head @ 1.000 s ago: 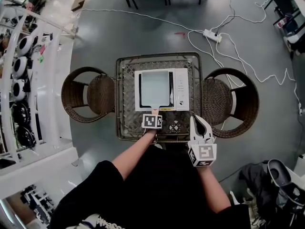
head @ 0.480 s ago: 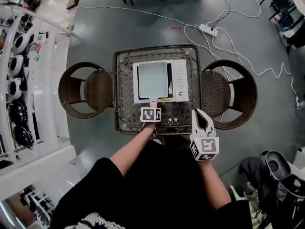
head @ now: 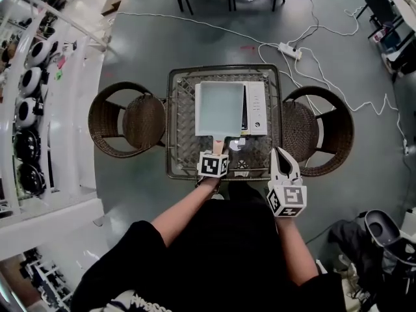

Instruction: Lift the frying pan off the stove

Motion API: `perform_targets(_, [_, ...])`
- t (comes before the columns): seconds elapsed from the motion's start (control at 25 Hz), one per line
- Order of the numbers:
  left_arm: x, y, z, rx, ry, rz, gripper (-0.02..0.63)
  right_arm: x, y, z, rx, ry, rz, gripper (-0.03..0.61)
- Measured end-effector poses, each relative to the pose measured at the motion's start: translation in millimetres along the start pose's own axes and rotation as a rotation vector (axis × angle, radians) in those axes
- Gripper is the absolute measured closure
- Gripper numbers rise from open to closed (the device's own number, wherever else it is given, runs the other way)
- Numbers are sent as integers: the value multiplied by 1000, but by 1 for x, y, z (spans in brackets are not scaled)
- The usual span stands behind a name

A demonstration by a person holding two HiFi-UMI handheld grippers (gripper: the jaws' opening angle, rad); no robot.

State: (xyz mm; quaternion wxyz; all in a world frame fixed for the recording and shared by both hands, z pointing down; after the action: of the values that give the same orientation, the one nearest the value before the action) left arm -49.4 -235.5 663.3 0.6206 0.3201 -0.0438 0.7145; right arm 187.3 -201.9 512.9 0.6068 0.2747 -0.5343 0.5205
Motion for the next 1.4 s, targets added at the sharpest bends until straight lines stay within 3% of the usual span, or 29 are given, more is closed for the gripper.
perform_targets(0.52, [42, -17, -126, 50, -226, 24, 571, 22, 83, -73, 24, -31, -4, 548])
perform_targets(0.88, [85, -27, -215, 83, -353, 120, 569, 25, 157, -123, -1, -90, -23, 548])
perform_targets(1.4, [126, -27, -321, 81, -520, 174, 571, 14, 207, -180, -1, -168, -59, 548])
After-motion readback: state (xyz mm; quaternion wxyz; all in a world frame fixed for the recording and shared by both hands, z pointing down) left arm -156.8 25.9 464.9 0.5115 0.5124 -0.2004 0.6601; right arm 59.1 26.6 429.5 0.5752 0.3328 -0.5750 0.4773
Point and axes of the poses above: the fingertips, and each gripper's own axes: z forward along the fingers, y to its left, x out of its underside, the point moved 10 cm from there along -z, backward along the fingers, and after that the axes turned 9 degrees about -y, right-handed, at the moved point
